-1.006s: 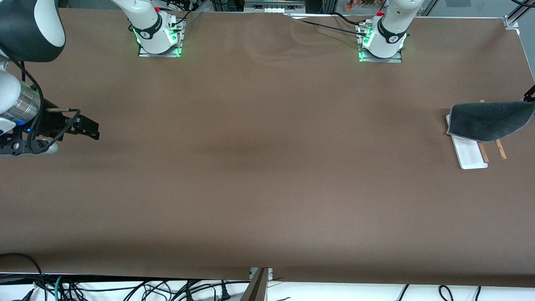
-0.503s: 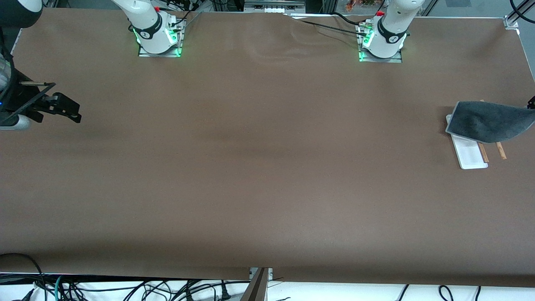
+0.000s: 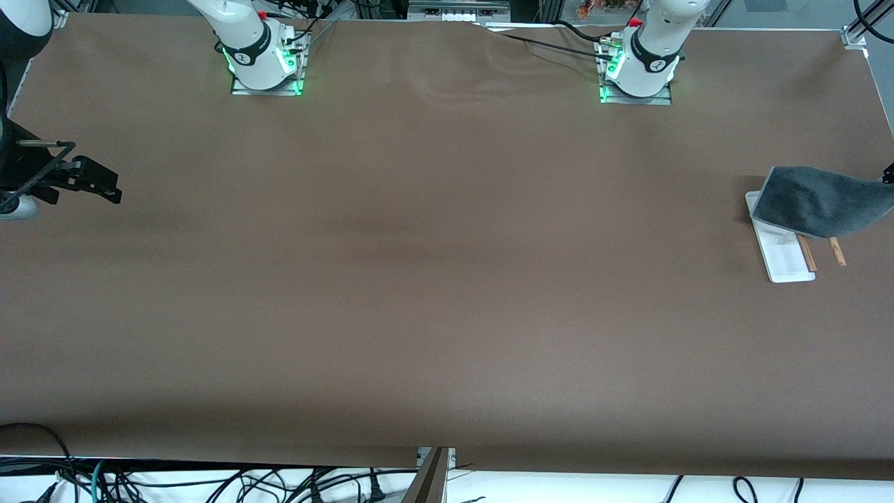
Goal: Pass towel and hang on rack
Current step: 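Lower the towel over the wooden dowels and open the left gripper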
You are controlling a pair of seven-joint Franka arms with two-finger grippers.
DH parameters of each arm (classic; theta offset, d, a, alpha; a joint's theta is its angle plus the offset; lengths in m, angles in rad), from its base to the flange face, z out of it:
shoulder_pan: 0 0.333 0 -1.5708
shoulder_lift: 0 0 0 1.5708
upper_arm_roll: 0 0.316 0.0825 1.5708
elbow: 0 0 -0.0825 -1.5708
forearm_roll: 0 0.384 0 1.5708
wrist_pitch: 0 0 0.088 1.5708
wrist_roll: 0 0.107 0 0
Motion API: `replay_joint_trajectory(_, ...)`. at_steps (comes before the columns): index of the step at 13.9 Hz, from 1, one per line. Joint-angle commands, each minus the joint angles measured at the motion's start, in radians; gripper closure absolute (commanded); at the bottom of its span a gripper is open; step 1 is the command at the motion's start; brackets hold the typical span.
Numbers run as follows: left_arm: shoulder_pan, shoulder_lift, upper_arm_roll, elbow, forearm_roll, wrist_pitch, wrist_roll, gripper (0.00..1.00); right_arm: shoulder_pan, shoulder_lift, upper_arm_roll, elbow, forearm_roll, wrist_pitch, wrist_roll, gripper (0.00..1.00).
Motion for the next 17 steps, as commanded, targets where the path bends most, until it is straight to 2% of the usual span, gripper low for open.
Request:
replay_joint_trajectory(1, -0.009, 0.016, -0.005, 0.035, 0.012, -0.005, 0.029, 0.0, -0.016, -0.032, 0.001, -0.015, -0.005, -0.04, -0.023, 0.0)
replay_joint_trajectory(3, -0.024, 0.008, -0.011, 0.048, 0.009, -0.006, 0.023, 0.0, -0.017, -0.032, 0.001, -0.014, -0.008, -0.029, -0.027, 0.0)
replay_joint_trajectory(6, -0.092, 0.008, -0.012, 0.139, 0.018, -0.028, -0.012, 0.0, -0.017, -0.026, 0.001, -0.014, -0.005, -0.018, -0.055, 0.0)
replay_joint_trajectory(9, -0.095, 0.008, -0.015, 0.167, 0.009, -0.036, -0.056, 0.0, -0.017, -0.027, 0.006, -0.012, -0.005, -0.018, -0.06, 0.0)
replay_joint_trajectory(13, -0.153, -0.015, -0.02, 0.211, 0.01, -0.126, -0.366, 0.0, -0.017, -0.023, 0.0, 0.003, -0.007, -0.02, -0.064, 0.0)
replay_joint_trajectory(17, -0.279, -0.084, -0.02, 0.213, 0.024, -0.161, -0.663, 0.0, -0.01, -0.014, -0.016, 0.009, 0.005, -0.02, -0.066, 0.0)
